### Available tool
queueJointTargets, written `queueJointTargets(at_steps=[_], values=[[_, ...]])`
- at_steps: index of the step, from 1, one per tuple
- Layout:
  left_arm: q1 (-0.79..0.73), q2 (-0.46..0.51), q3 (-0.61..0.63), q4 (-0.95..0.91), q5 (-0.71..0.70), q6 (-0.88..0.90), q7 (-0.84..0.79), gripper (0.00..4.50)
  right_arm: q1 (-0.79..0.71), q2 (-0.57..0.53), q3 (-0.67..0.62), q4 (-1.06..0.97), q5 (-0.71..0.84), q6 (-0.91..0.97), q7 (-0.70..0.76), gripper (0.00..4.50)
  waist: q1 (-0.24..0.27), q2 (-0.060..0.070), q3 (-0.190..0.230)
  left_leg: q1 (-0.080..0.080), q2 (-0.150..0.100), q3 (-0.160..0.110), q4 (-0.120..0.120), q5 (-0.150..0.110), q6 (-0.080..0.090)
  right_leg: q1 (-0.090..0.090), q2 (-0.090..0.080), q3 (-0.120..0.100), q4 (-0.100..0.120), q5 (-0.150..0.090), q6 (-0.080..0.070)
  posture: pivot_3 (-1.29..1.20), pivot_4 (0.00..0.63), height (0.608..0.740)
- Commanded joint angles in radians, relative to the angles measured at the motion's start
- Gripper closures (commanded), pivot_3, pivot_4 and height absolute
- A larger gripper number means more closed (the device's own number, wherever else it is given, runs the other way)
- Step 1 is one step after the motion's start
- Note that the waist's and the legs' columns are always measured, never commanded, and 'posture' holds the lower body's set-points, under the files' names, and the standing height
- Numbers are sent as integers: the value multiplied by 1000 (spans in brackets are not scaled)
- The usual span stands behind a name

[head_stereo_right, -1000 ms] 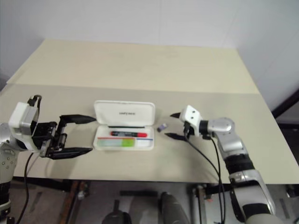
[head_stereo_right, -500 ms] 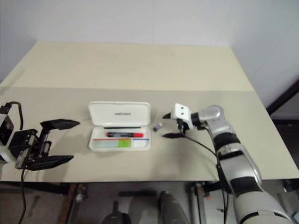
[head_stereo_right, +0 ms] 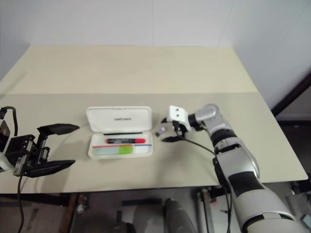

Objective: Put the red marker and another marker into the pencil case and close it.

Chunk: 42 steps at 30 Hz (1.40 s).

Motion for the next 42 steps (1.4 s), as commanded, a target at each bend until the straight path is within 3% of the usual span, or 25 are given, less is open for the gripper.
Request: queueJointTargets(at_steps=[1,13,32,37,42], values=[[10,13,38,-37,-20,-8,10,0,-15,2,-9,7,-15,-5,-7,403,-1,0,0,0,0,0,0,0,0,0,0,0,0,0,0,0,150,740],[-6,11,22,-32,-8,-24,29,0,-16,1,-29,10,-20,1,-39,4210,-5,0,0,3,0,0,0,1,-1,3,0,0,1,0,1,0,150,740],[-6,-15,5,-17,-33,-31,16,0,38,-99,-112,-111,44,-13,-4,4212,-16,0,0,1,0,-1,-2,1,-1,2,-1,0,-2,0,1,0,150,740],[5,-21,15,13,-28,-47,-18,0,158,-134,-124,-404,132,158,77,4212,-17,1,0,1,0,-2,-2,1,-1,2,0,-1,-1,-1,3,0,150,740],[31,-18,14,69,10,-88,-79,0,318,-178,-123,-843,203,431,49,4212,-14,1,1,1,0,-3,-3,1,-1,2,-1,-1,-1,-1,4,0,150,740]])
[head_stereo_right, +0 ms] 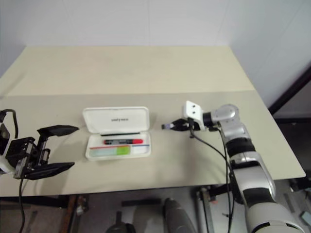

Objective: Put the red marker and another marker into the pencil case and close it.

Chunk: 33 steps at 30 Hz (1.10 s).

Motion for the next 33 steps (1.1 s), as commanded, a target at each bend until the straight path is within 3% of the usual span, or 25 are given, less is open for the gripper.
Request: queueJointTargets(at_steps=[1,7,15,25,33], values=[[21,4,16,39,22,-48,-57,0,68,-32,-15,-312,70,182,-24,4212,0,0,0,0,0,0,0,0,0,0,0,0,0,0,0,0,150,740],[19,1,24,105,37,-93,-102,0,151,-26,34,-642,102,458,-104,4212,9,0,0,-2,0,0,0,-1,1,-1,0,0,-1,0,0,0,150,740],[3,40,52,245,63,-169,-196,0,222,9,140,-904,147,696,-202,4212,28,-2,-1,-4,-1,0,-2,-1,2,-5,0,-1,-3,-3,-4,0,150,740],[-12,134,56,442,31,-265,-233,0,196,51,252,-917,139,773,-300,4212,25,-4,-2,-5,-1,3,-3,-3,3,-8,0,0,-2,-4,-6,0,150,740],[52,194,21,465,-16,-292,-233,0,190,51,293,-872,124,752,-324,4212,22,-5,-3,-7,-1,8,-10,-3,3,-17,-1,-1,1,-5,-7,0,150,740]])
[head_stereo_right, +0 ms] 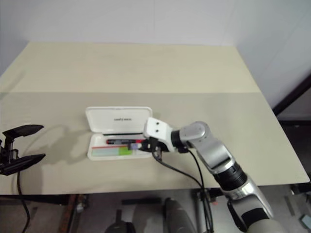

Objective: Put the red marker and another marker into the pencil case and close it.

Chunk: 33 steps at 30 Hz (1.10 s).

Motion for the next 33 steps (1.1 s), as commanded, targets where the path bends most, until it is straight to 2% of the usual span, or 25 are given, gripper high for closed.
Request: queueJointTargets(at_steps=[1,8,20,28,33], values=[[9,21,-3,3,-34,-28,-112,0,-15,1,12,7,-8,-25,-13,4212,0,0,0,0,0,0,-1,0,0,0,0,0,0,0,0,0,150,740],[14,13,4,-11,-35,-48,-112,0,-19,-11,33,47,-25,-58,-10,4212,-2,0,0,1,0,2,-4,1,-1,-1,0,-2,-1,0,0,0,150,740],[27,2,12,-21,-34,-61,-112,0,-30,-18,30,23,1,-39,11,43,-2,0,0,2,0,3,-4,1,-1,-1,0,-2,-1,0,0,0,150,740],[-24,-18,14,27,6,-67,-102,0,-29,-43,-32,-23,67,5,16,43,-1,0,0,2,0,3,-4,1,-1,-1,0,-2,-1,0,0,0,150,740],[-60,-23,1,59,43,-67,-71,0,-12,-73,-141,-63,174,-18,52,43,0,0,0,2,0,3,-4,1,-1,-1,-1,-2,-1,0,0,0,150,740]])
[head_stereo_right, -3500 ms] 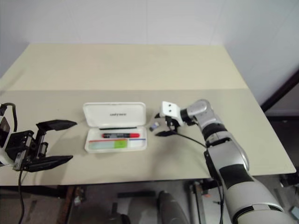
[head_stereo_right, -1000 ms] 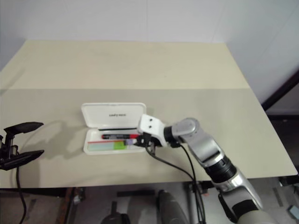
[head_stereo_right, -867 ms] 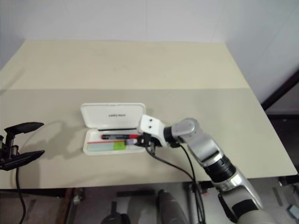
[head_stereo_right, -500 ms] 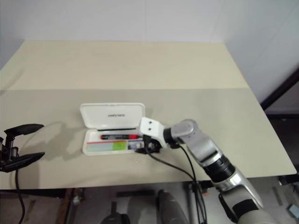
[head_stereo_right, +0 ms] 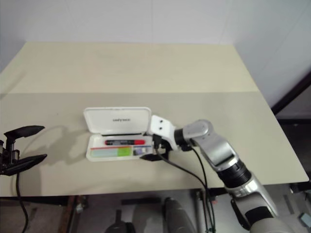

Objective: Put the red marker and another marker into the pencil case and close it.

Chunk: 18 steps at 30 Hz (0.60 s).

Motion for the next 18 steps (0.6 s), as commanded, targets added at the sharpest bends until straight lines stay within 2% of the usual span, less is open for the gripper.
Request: queueJointTargets(at_steps=[1,9,18], values=[[-31,1,14,28,32,-14,-71,0,9,-27,-126,-69,114,-34,46,43,1,0,0,0,0,0,0,0,0,0,0,0,0,0,0,0,150,740],[-157,7,-23,155,117,-6,-27,0,46,-61,-374,13,268,-166,89,43,2,0,0,0,0,0,0,0,0,1,0,0,0,0,1,0,150,740],[-400,10,-109,424,257,-9,16,0,50,-199,-489,228,313,-257,214,43,3,0,0,1,-1,0,1,0,0,2,0,0,0,1,2,0,150,740]])
